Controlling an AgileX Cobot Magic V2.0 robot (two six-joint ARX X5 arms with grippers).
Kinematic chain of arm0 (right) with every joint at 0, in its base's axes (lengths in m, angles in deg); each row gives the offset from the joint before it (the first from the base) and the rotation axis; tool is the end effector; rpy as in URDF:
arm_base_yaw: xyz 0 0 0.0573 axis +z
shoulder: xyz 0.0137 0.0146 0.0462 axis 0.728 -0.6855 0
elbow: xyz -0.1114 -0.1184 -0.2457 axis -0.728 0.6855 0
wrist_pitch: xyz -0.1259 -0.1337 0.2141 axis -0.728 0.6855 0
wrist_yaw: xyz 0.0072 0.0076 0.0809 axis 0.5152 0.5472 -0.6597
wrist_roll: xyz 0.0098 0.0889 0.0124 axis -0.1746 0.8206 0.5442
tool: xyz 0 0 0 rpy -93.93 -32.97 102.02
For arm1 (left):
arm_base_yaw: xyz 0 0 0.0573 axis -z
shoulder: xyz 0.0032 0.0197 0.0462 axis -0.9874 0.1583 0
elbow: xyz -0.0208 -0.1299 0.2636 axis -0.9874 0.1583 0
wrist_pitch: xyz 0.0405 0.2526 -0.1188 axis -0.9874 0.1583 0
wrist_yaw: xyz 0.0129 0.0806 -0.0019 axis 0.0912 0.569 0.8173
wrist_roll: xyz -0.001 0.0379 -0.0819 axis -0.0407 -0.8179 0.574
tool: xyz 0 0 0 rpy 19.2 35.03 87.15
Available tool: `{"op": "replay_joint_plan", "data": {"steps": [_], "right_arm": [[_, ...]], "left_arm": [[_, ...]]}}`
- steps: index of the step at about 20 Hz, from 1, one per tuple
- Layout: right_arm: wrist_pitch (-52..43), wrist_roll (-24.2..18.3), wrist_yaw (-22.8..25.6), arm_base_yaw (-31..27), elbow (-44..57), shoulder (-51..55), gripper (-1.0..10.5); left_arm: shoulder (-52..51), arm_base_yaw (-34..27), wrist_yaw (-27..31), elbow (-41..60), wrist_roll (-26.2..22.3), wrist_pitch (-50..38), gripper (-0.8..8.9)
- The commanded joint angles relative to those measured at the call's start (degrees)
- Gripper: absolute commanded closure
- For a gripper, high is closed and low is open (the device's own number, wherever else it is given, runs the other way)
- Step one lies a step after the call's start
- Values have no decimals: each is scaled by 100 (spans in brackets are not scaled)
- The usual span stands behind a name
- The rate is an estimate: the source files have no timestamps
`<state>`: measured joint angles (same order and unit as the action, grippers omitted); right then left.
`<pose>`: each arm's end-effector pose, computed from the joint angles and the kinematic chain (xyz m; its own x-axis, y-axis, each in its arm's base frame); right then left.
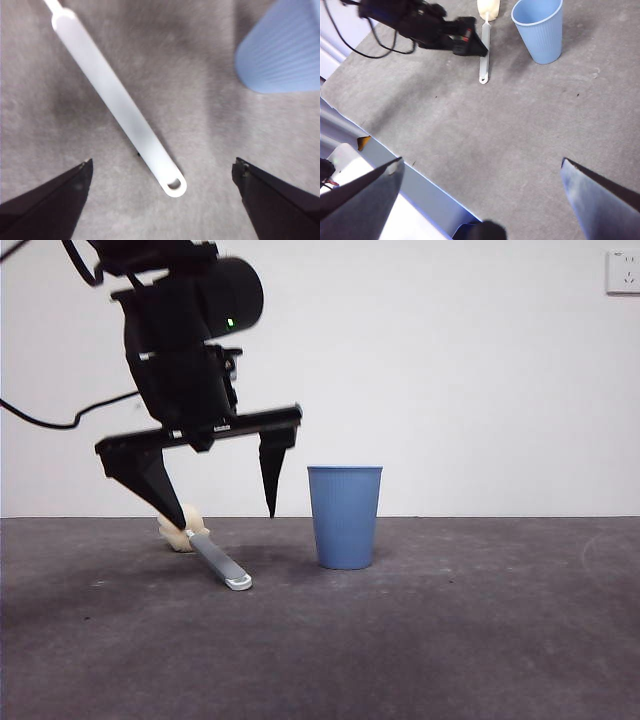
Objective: Pick up the cup brush,pick up the cup,insert the brush into the cup,clean the cup,put the cup brush back,put the cup back to the fixed position on the table
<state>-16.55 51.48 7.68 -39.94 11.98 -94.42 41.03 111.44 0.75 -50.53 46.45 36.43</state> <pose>0.1370 0.0623 0.3142 0.5365 0.6546 -0.5326 -0.5818 0.7440 0.3284 0.3775 -0.2136 0.1853 0.4526 -0.1484 -0.8793 0.0083 0.9867 -0.1622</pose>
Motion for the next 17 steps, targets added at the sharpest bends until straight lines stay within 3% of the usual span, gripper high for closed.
{"op": "replay_joint_plan", "data": {"steps": [1,12,17], "right_arm": [[-17,42,2,15,4,4,410],[-9,127,-7,17,4,9,410],[-9,127,-7,20,4,9,411]], "left_arm": [[286,-31,48,-24,400,0,346],[793,-92,319,-24,669,-205,348],[793,-173,457,-24,671,-142,446]]}}
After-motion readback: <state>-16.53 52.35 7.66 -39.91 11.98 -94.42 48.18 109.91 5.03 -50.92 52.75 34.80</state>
